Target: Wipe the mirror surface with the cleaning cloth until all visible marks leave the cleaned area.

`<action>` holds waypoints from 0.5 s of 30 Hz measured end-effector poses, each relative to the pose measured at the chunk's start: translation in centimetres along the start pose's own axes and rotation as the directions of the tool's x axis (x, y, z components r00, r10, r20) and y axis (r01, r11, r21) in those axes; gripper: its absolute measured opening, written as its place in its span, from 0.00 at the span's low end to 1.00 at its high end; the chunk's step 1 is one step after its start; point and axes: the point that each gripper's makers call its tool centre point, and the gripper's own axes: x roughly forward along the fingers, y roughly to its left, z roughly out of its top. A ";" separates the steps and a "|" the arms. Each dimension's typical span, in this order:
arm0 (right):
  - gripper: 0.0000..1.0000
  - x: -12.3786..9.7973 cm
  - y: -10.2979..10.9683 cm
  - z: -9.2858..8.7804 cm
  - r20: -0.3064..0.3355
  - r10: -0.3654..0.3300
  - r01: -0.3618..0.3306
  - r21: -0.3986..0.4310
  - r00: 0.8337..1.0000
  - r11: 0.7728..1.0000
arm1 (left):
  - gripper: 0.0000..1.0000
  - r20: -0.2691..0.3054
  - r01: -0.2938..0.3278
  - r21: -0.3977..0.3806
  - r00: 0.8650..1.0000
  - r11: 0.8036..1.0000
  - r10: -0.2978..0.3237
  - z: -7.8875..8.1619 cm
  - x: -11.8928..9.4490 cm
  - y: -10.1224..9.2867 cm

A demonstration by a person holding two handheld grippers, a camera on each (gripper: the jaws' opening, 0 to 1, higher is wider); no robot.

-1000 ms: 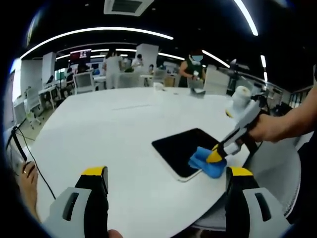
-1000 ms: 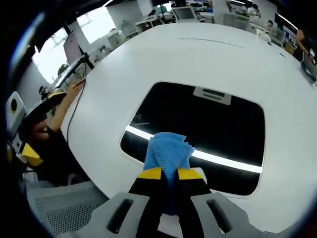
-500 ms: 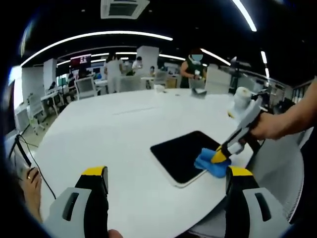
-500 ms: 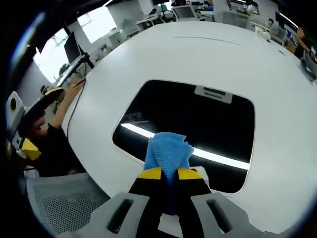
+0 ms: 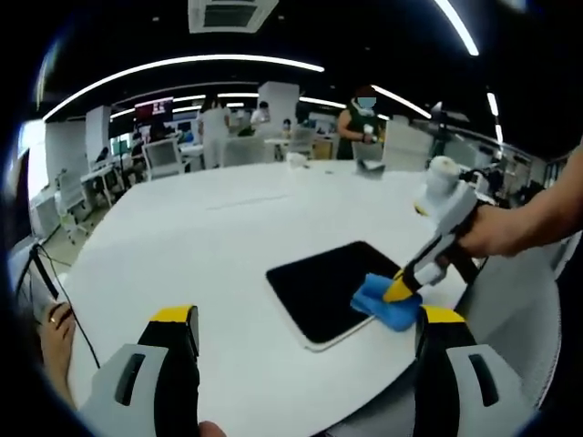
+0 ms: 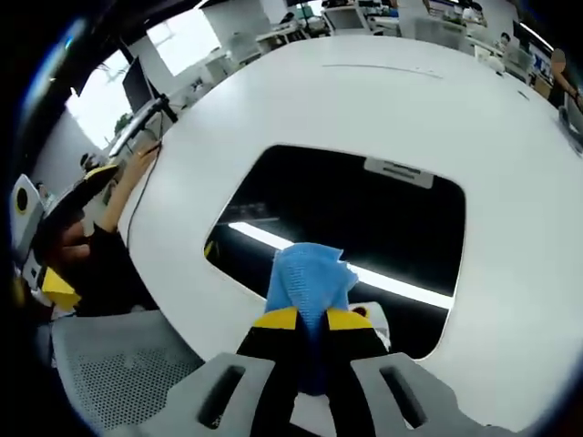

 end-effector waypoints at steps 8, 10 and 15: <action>0.04 0.3 -0.7 1.0 0.004 0.014 -0.014 -0.010 1.000 1.000 | 0.99 -0.002 -0.036 0.012 0.999 0.999 0.036 -0.4 1.1 -0.8; 0.04 0.4 -0.9 1.3 0.005 0.016 -0.016 -0.009 1.000 1.000 | 0.99 -0.005 -0.032 0.002 0.999 0.999 0.032 -0.6 1.4 -1.0; 0.04 0.6 -1.2 1.9 0.009 0.018 -0.018 -0.008 1.000 1.000 | 0.99 -0.015 -0.031 0.004 0.999 1.000 0.031 -1.1 1.9 -1.3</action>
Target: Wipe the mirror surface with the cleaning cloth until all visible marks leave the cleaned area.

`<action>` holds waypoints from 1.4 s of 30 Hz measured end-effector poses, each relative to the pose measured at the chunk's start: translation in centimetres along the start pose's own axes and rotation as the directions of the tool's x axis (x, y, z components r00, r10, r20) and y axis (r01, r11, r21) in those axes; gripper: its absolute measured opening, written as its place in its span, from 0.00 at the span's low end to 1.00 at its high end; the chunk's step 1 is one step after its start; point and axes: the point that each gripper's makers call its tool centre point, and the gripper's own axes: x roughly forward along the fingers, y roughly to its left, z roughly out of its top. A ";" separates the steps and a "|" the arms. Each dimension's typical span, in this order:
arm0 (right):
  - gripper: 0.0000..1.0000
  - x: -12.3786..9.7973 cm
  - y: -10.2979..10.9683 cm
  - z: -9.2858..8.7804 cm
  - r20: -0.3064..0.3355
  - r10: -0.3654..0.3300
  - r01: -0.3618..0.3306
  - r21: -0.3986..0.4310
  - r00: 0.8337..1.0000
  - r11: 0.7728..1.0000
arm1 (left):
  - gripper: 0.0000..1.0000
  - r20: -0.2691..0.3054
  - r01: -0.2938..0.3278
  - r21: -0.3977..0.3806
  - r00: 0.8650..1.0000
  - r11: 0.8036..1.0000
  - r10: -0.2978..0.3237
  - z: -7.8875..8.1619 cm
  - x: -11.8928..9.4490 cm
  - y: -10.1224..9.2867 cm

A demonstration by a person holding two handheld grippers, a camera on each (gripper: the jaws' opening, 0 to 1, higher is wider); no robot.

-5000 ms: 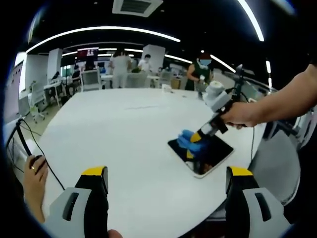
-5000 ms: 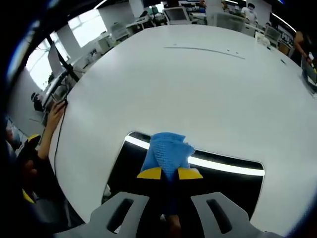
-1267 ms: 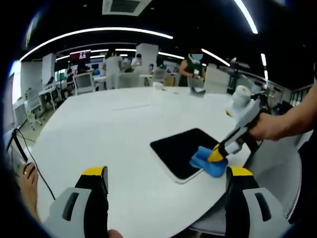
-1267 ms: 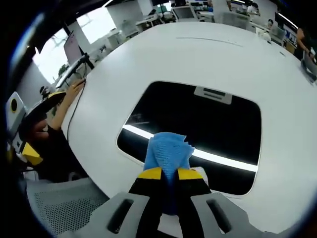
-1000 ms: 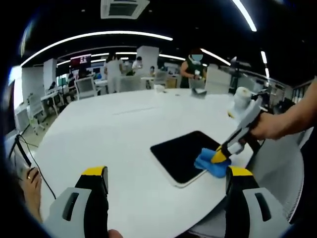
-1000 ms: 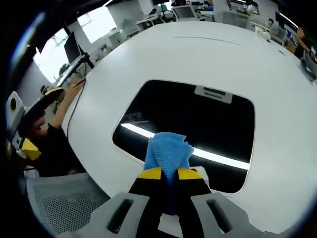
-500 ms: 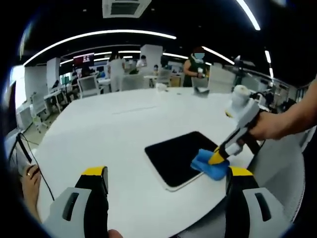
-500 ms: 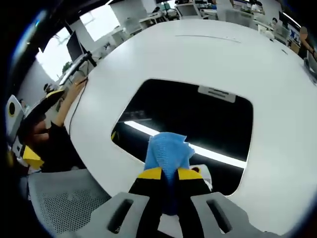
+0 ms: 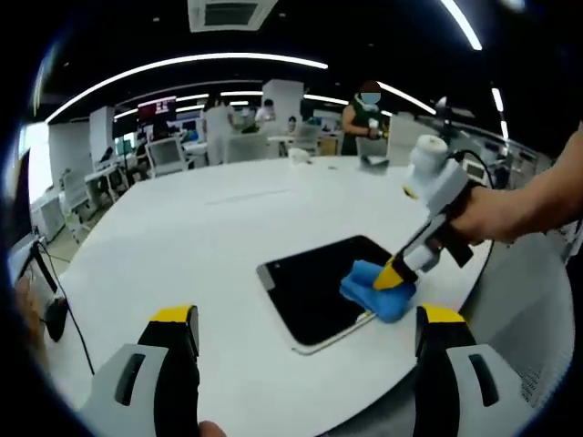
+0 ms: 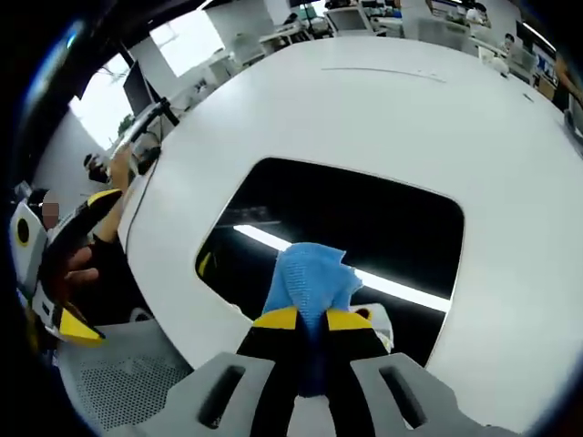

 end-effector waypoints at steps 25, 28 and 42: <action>0.04 1.3 -2.1 3.5 -0.001 0.003 -0.003 0.012 1.000 1.000 | 0.99 -0.014 -0.002 0.083 1.000 0.997 0.003 -0.6 2.1 -0.8; 0.04 1.5 -2.4 4.0 -0.002 0.005 -0.005 0.019 1.000 1.000 | 0.99 0.009 -0.018 0.020 1.000 1.000 0.017 -0.6 2.1 -0.2; 0.04 2.7 -4.2 6.9 -0.015 0.029 -0.028 0.050 0.999 0.998 | 0.99 -0.020 -0.015 0.031 1.000 0.999 0.016 -1.2 2.4 -0.2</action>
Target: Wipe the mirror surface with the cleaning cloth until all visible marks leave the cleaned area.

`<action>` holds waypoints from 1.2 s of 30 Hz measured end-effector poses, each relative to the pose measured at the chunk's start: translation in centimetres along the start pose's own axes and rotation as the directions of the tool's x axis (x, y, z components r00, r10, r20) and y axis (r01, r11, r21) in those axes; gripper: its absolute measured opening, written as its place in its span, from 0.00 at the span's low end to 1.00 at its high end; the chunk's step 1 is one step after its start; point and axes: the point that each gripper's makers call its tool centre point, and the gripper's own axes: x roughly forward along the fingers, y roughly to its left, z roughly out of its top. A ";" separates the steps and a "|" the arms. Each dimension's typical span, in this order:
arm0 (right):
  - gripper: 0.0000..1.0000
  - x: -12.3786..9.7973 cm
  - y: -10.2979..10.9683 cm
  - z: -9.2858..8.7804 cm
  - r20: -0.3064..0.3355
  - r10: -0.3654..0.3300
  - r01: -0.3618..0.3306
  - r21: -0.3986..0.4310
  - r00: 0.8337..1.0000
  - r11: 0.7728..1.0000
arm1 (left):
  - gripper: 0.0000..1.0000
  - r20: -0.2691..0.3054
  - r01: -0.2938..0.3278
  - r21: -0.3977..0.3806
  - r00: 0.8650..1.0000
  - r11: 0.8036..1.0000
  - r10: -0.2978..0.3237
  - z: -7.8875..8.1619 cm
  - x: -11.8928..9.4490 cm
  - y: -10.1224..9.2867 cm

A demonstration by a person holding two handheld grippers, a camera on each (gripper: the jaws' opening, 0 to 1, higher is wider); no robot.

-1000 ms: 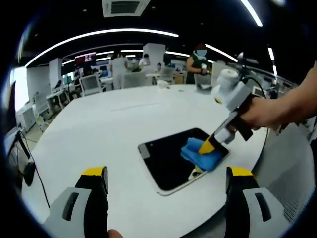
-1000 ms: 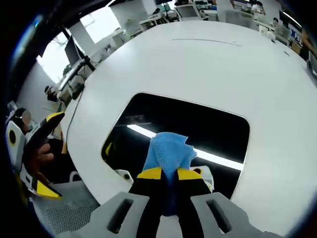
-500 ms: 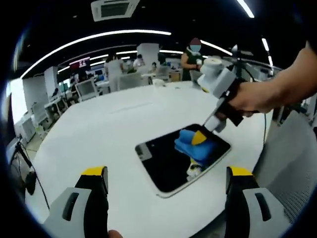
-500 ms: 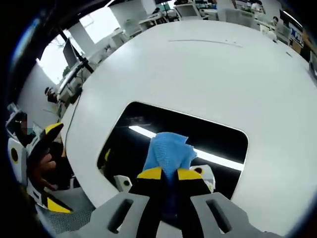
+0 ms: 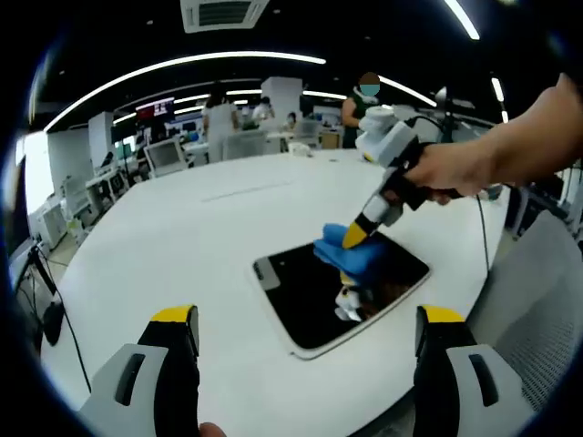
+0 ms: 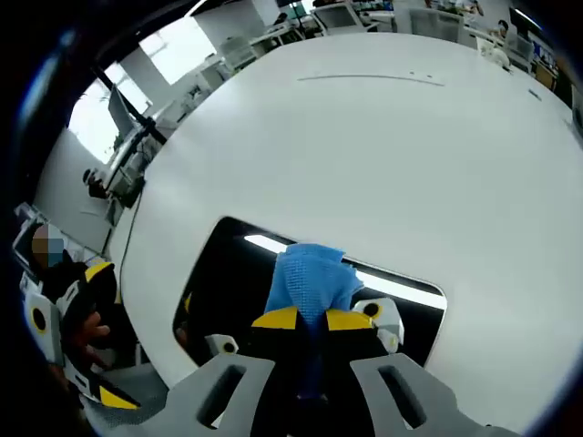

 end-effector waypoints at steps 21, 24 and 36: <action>0.04 0.0 -0.2 1.4 0.007 -0.020 0.020 -0.064 1.000 0.998 | 0.99 -0.017 -0.005 -0.002 1.000 1.000 0.005 -0.3 0.0 0.2; 0.04 -0.1 -0.6 1.4 0.002 -0.025 0.025 -0.063 1.000 0.998 | 0.99 -0.020 -0.002 -0.002 1.000 1.000 0.002 -0.4 0.1 0.1; 0.04 -0.5 -3.1 1.2 -0.001 -0.062 0.062 -0.053 0.998 0.997 | 0.99 -0.017 -0.007 -0.009 1.000 1.000 0.006 -0.4 0.1 0.2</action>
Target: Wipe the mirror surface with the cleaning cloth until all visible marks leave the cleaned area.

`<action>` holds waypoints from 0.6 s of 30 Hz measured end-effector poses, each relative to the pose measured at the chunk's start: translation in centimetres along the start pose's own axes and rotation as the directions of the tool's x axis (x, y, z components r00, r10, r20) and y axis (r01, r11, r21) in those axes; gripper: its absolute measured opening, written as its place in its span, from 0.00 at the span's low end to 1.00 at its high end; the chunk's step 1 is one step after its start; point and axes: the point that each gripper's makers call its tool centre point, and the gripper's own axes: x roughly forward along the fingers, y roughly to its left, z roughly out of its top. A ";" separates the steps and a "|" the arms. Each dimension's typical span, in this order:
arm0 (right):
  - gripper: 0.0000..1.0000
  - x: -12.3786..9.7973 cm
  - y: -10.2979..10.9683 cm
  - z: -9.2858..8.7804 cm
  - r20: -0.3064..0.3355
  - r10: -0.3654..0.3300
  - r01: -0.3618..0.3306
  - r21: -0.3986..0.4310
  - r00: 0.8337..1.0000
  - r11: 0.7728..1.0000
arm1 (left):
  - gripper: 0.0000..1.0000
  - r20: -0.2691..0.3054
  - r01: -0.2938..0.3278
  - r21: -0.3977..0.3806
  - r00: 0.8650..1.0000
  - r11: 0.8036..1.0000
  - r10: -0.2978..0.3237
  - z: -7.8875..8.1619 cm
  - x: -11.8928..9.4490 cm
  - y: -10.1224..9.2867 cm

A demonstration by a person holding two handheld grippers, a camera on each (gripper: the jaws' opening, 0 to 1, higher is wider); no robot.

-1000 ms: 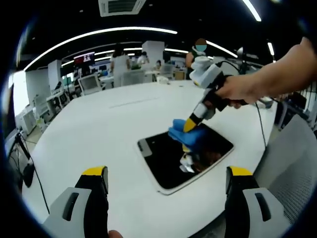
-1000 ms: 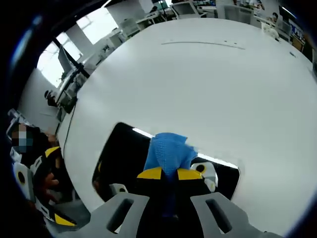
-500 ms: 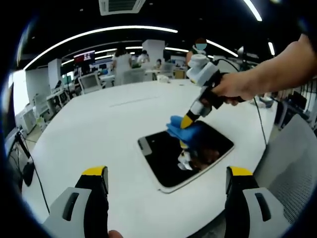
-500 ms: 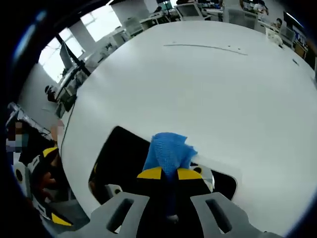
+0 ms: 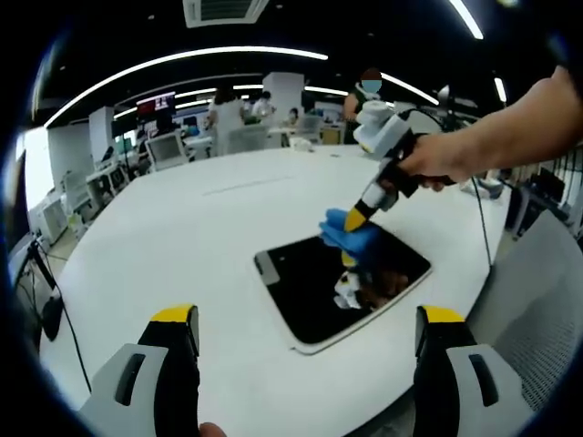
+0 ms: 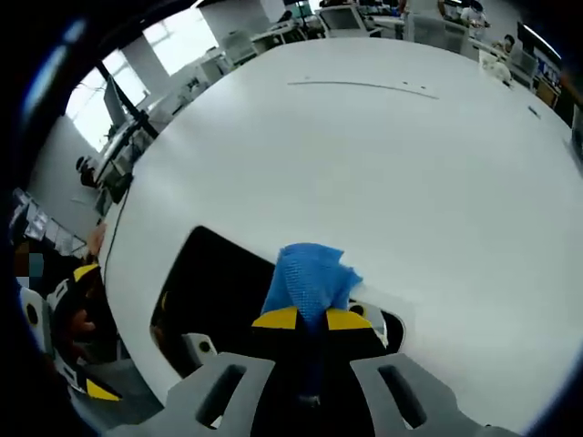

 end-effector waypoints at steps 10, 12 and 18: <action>0.04 -0.7 -0.3 -1.0 0.003 -0.033 0.033 -0.007 0.999 0.999 | 0.99 0.004 -0.008 -0.004 1.000 1.000 0.008 0.0 -0.1 0.2; 0.04 -1.0 -0.2 -1.4 0.008 -0.057 0.058 -0.089 0.998 0.994 | 0.99 0.005 -0.003 -0.004 1.000 1.000 0.003 0.1 -0.1 0.0; 0.04 -1.3 0.1 -2.5 0.029 -0.048 0.049 -0.034 0.998 0.998 | 0.99 0.000 -0.001 -0.001 1.000 1.000 0.001 0.0 -0.1 0.0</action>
